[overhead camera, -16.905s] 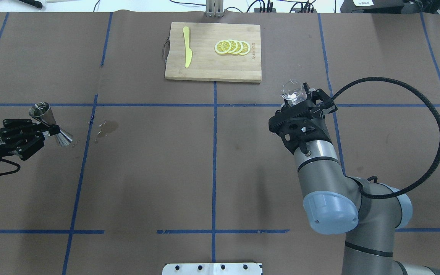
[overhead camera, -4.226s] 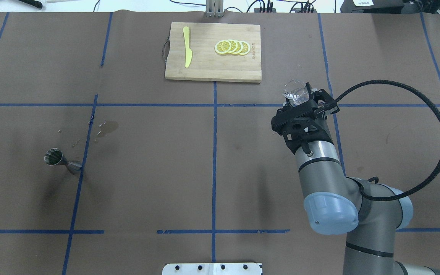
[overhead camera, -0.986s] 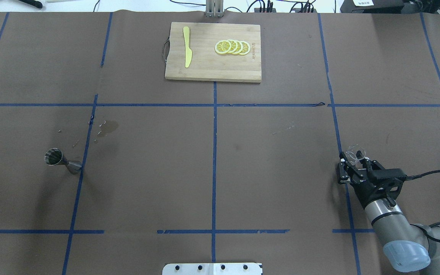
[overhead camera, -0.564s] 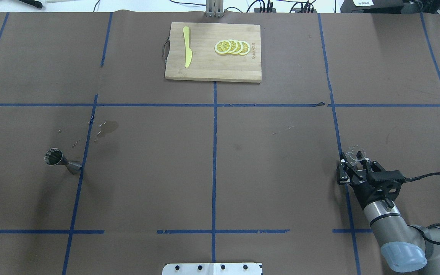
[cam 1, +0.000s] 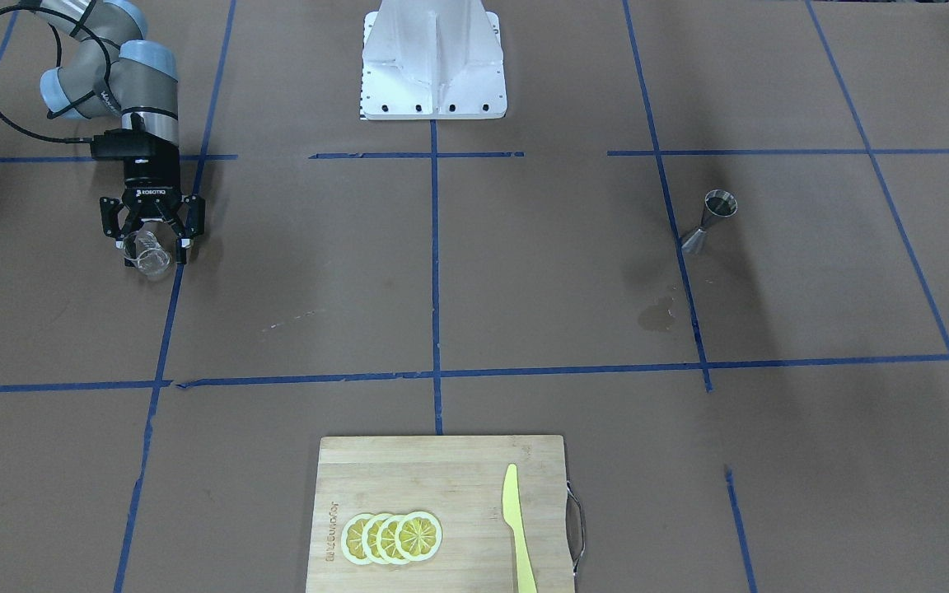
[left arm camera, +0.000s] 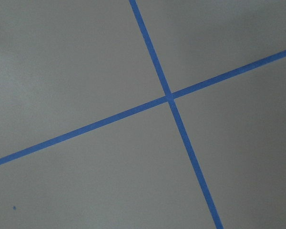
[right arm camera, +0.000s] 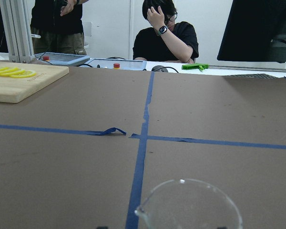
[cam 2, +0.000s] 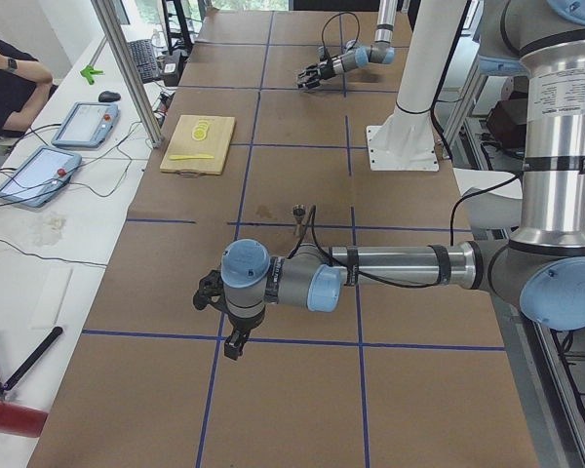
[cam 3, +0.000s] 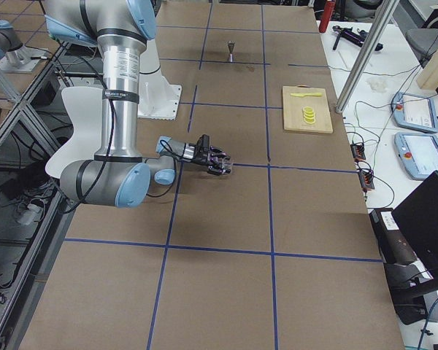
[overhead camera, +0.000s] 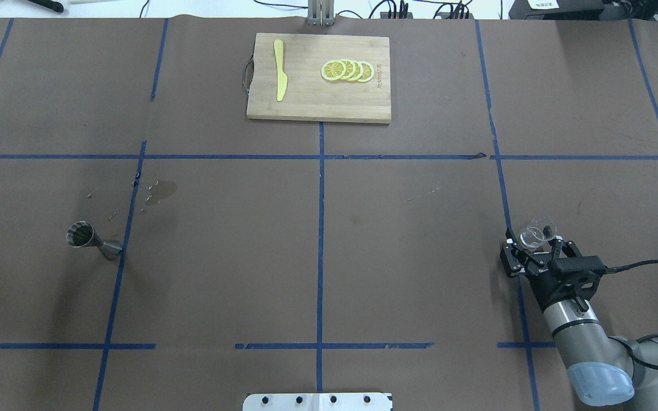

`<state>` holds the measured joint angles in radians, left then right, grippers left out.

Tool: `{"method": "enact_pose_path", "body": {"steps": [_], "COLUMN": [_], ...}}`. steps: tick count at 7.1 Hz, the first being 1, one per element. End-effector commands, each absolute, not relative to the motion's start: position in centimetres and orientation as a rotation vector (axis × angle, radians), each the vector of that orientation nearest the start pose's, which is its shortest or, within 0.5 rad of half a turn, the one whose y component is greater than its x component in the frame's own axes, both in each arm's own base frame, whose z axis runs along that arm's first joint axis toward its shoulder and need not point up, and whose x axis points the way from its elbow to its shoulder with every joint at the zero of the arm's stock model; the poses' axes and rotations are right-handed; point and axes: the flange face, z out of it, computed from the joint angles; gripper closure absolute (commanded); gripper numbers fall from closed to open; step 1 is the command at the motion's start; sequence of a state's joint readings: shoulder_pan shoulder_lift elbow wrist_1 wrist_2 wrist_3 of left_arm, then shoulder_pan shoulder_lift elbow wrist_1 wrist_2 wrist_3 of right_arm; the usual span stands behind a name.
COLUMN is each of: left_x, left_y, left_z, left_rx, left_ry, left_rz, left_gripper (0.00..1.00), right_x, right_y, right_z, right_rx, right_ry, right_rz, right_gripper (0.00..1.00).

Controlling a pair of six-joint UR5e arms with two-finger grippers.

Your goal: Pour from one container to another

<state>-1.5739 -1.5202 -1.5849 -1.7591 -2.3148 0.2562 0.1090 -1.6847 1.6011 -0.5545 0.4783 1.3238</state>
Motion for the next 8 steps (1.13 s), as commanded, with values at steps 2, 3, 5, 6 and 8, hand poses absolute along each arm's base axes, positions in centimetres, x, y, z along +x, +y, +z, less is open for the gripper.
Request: {"method": "enact_pose_path", "body": {"steps": [2,3,5,6,8], "left_x": [-6.73,-6.73,-6.72,-6.72,-6.72], "left_y": [-48.09,-48.07,-48.06,-48.06,-48.13], "left_z": [65.53,65.68,65.69,65.67,65.67], "left_rx": [0.245,0.242,0.241,0.242,0.242], "left_ry": [0.720,0.720,0.722,0.722,0.722], "left_rz": [0.299,0.298,0.297,0.298,0.298], "left_gripper": [0.00,0.00,0.00,0.00,0.00], "right_x": [-41.84,-42.23,-42.17,-42.20,-42.14], "right_y": [-26.82,-26.87,-26.93,-26.93,-26.97], "right_z": [55.89,55.64,55.55,55.79,56.39], "right_rx": [1.136,1.136,1.137,1.137,1.146], "right_ry": [-0.652,-0.657,-0.659,-0.653,-0.638], "right_rz": [0.398,0.400,0.403,0.400,0.398], "right_gripper": [0.00,0.00,0.63,0.33,0.00]}}
